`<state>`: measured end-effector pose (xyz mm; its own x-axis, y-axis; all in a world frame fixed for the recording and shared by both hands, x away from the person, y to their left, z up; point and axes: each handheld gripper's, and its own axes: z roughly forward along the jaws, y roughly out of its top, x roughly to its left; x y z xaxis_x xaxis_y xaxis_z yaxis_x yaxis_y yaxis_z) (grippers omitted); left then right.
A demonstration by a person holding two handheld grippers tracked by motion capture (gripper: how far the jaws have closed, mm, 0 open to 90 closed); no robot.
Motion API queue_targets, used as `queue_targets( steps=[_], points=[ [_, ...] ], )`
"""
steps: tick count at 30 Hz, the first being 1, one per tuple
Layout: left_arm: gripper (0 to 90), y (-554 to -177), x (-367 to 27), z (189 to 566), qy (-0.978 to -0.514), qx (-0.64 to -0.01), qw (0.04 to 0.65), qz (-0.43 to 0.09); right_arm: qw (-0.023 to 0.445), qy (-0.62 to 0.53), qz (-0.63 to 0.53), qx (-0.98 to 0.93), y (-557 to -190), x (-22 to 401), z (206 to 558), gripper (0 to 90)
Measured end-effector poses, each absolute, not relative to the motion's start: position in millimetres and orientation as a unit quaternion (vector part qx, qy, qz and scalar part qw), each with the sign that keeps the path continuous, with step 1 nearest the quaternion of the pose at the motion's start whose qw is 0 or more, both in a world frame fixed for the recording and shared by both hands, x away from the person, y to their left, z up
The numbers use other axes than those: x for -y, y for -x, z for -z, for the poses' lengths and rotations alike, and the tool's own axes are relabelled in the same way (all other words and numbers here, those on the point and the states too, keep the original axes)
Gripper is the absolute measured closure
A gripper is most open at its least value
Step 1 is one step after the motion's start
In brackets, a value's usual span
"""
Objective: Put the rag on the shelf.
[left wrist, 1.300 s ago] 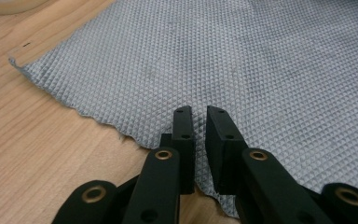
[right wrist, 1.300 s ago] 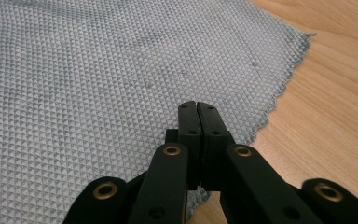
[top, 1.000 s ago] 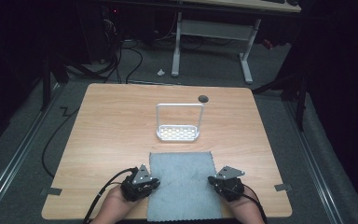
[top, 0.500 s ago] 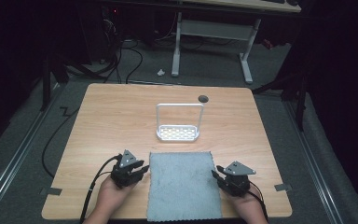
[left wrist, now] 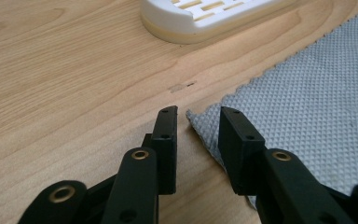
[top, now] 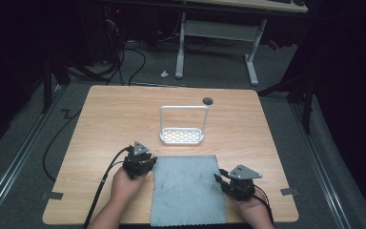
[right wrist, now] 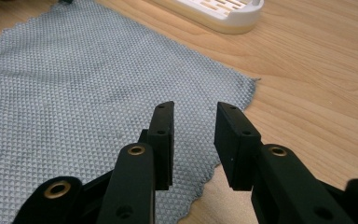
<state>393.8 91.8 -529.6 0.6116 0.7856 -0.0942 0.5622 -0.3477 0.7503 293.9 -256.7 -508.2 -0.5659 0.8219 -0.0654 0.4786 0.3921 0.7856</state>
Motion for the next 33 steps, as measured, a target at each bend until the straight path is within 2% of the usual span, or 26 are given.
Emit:
queue_targets(
  steps=[10,16,20,25,29,33],
  points=[
    [74.5,-394,-85,531,-0.811,-0.414,0.388,-0.142,0.227,-0.401,-0.373,-0.805,-295,255,509,65.3],
    [85.6,-392,-88,533,-0.801,-0.426,0.396,-0.141,0.228,-0.410,-0.377,-0.799,-298,254,509,60.4],
    [88.6,-393,-90,534,-0.797,-0.431,0.404,-0.128,0.225,-0.419,-0.378,-0.794,-303,253,511,54.7],
    [89.4,-392,-89,534,-0.798,-0.428,0.402,-0.137,0.209,-0.451,-0.374,-0.783,-327,247,511,54.6],
    [89.4,-391,-88,534,-0.799,-0.426,0.401,-0.138,0.218,-0.474,-0.341,-0.782,-356,248,518,59.3],
    [89.4,-392,-89,534,-0.799,-0.427,0.403,-0.134,0.211,-0.490,-0.326,-0.781,-371,250,523,59.6]
  ],
)
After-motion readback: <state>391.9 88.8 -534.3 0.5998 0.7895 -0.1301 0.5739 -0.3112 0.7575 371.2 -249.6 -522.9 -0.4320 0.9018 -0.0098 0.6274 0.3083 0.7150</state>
